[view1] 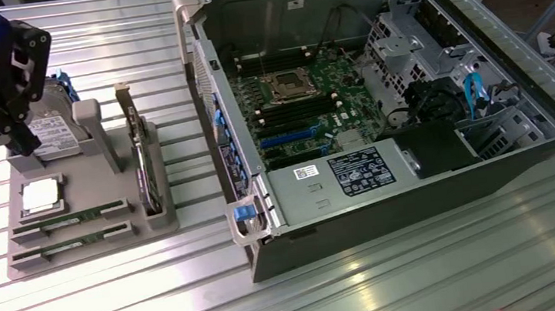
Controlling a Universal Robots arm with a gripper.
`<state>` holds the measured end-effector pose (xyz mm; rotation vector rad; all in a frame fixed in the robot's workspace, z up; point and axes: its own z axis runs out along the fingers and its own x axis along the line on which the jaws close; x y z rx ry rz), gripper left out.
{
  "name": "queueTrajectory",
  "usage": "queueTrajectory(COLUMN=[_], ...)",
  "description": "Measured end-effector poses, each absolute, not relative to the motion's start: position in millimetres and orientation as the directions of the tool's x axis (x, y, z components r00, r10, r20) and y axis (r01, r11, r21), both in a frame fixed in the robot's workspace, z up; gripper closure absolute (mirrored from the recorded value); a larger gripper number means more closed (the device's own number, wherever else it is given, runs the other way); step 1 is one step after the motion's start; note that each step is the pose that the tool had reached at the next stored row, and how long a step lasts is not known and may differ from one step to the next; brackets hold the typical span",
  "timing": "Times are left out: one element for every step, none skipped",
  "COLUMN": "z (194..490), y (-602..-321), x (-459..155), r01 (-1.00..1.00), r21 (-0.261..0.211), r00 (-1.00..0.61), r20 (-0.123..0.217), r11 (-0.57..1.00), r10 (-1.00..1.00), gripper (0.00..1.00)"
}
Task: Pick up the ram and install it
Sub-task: 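Pick up the ram and move it above insertion slot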
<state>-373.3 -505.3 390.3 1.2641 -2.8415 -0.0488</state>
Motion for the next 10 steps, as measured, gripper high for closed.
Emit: queueTrajectory(z=[390.3,390.3,390.3,390.3,390.3,390.3,390.3,390.3,390.3,390.3], y=[-505.4,-505.4,-505.4,-505.3,-505.4,-505.4,-505.3,-505.4,-505.4,-505.4], x=[-373.2,-373.2,-373.2,-373.2,-373.2,-373.2,-373.2,-373.2,-373.3,-373.2], r01=[-0.758,-0.771,-0.786,-0.799,-0.814,-0.825,-0.837,-0.848,-0.860,-0.866], r21=[0.041,0.041,0.041,0.041,0.041,0.041,0.041,0.041,0.041,0.041], r00=[-0.651,-0.636,-0.617,-0.599,-0.580,-0.563,-0.546,-0.529,-0.509,-0.497], r20=[0.016,0.016,0.016,0.016,0.016,0.016,0.016,0.016,0.016,0.016], r11=[0.651,0.636,0.617,0.599,0.580,0.563,0.546,0.529,0.509,0.498], r10=[-0.759,-0.772,-0.787,-0.800,-0.815,-0.826,-0.838,-0.849,-0.861,-0.867], gripper=[0.89,0.89,0.89,0.89,0.89,0.89,0.89,0.89,0.89,0.89])
